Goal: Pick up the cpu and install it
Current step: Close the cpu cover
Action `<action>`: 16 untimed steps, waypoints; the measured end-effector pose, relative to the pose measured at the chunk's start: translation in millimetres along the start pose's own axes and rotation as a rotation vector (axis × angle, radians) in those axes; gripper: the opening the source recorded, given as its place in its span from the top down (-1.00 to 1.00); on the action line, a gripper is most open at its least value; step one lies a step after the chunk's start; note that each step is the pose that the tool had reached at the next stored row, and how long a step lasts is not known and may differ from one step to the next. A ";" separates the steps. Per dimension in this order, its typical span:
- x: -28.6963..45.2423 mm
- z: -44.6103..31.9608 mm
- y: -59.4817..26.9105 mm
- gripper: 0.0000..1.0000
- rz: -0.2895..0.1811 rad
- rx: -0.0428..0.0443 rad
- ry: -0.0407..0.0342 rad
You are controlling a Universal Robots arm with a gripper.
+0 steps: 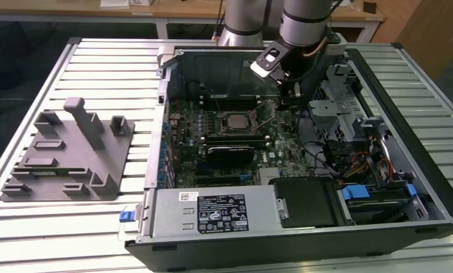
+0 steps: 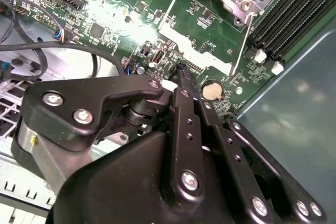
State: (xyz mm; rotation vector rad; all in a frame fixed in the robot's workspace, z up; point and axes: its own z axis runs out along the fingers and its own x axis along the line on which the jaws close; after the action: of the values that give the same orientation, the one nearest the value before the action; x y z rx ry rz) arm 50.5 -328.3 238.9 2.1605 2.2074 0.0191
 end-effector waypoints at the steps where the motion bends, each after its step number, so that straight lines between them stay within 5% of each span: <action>1: 0.0 0.1 0.0 0.79 0.000 0.0000 0.0002; 5: 0.2 -0.2 -6.7 0.79 0.000 -0.0001 0.0025; 16: 1.0 -2.0 -46.3 0.79 0.003 -0.0006 0.0177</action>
State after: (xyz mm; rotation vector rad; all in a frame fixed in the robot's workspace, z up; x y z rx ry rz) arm 4.2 -328.3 238.8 2.1721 2.2130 0.0392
